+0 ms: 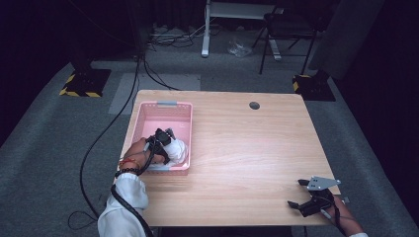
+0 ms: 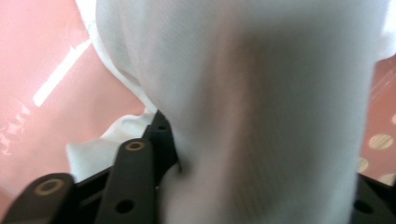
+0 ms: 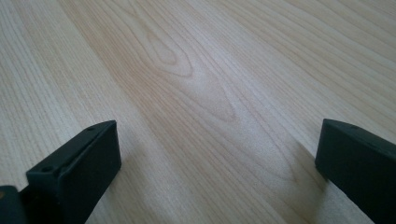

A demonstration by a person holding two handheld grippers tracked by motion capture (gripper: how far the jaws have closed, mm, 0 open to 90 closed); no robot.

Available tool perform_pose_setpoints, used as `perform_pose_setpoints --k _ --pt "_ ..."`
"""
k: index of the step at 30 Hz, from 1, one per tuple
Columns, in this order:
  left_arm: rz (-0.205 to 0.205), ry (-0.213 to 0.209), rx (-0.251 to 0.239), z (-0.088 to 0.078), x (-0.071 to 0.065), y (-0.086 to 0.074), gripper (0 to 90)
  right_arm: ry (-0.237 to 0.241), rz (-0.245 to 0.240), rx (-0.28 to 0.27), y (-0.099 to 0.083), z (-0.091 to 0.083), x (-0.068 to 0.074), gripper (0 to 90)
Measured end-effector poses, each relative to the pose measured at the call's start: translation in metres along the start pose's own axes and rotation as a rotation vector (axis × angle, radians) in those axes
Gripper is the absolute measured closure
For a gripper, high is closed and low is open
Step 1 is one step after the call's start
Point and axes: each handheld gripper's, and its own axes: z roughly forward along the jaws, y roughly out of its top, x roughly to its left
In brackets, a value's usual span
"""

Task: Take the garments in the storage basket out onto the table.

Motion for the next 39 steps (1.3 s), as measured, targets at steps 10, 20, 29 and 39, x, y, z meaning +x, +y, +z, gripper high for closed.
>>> perform_pose_setpoints --k 10,20,29,39 --pt "0.035 0.074 -0.015 -0.003 -0.009 0.0 62.0 0.0 0.0 0.0 0.0 0.0 0.0 0.2" --pt "0.046 0.126 -0.084 -0.009 -0.018 -0.004 63.2 0.0 0.0 0.0 0.0 0.0 0.0 0.2" --pt "0.045 0.149 -0.135 -0.015 -0.021 -0.007 63.3 0.0 0.0 0.0 0.0 0.0 0.0 0.2" --pt "0.041 0.145 -0.207 -0.022 -0.023 -0.014 63.3 0.0 0.0 0.0 0.0 0.0 0.0 0.2"
